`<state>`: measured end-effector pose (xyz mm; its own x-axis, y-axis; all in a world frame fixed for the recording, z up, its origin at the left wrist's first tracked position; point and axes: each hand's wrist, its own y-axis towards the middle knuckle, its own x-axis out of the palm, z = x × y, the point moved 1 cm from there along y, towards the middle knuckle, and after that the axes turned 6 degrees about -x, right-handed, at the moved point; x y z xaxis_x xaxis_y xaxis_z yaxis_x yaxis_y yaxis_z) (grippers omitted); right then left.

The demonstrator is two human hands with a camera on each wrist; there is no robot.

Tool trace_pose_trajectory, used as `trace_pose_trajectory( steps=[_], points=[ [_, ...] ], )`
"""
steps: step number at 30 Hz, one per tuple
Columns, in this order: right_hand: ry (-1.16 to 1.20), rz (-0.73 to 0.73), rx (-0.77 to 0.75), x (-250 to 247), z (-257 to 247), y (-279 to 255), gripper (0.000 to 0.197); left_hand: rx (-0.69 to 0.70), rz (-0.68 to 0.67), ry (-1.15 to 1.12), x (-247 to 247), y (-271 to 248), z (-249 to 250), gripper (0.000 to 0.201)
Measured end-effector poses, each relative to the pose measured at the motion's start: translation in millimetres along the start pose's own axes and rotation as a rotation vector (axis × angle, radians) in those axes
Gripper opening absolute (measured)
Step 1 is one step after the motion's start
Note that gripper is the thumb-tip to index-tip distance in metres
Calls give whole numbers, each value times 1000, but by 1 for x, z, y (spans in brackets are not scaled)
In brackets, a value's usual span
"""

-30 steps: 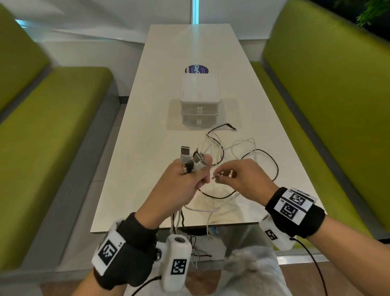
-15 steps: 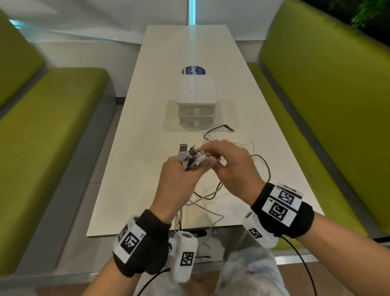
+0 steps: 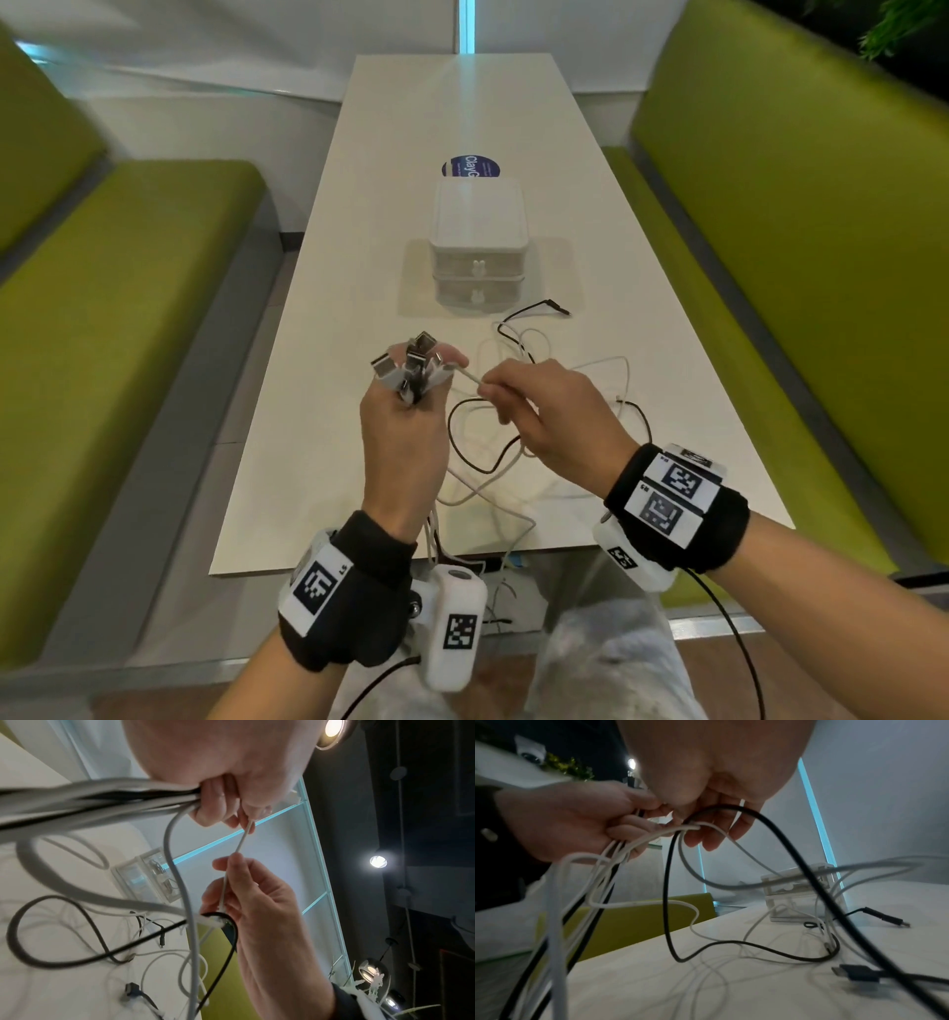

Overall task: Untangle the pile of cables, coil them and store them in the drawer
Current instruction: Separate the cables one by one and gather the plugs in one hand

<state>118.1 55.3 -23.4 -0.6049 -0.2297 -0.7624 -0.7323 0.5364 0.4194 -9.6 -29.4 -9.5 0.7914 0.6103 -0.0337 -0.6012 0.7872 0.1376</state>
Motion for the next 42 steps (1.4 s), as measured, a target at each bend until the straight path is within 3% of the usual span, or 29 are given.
trace_pose_trajectory(
  steps=[6,8,12,15,19,22,29,34,37,42],
  points=[
    [-142,-132,-199,3,-9,5,32,-148,-49,-200,5,2,2,27],
    [-232,-195,-248,6,-4,4,32,-164,-59,-271,6,0,6,36],
    [-325,-287,-195,8,10,-2,29,-195,-51,-263,2,3,10,37],
    [-312,-289,-168,6,10,-2,25,-187,-81,-208,-2,5,11,41],
    [-91,-247,-127,-1,4,-1,15,-134,-124,-188,-5,8,10,32],
    [0,-213,-55,-1,4,0,21,-70,-121,-101,-8,12,9,29],
    [194,-30,-93,0,-1,3,29,-206,-194,-242,-10,14,6,44],
    [215,-66,-107,1,-7,4,35,-206,-186,-221,-8,14,6,55],
    [209,-116,-91,1,-6,4,38,-153,-132,-172,-12,16,5,49],
    [126,-190,-77,10,1,2,44,-238,-197,-436,-11,17,7,42]
  ],
)
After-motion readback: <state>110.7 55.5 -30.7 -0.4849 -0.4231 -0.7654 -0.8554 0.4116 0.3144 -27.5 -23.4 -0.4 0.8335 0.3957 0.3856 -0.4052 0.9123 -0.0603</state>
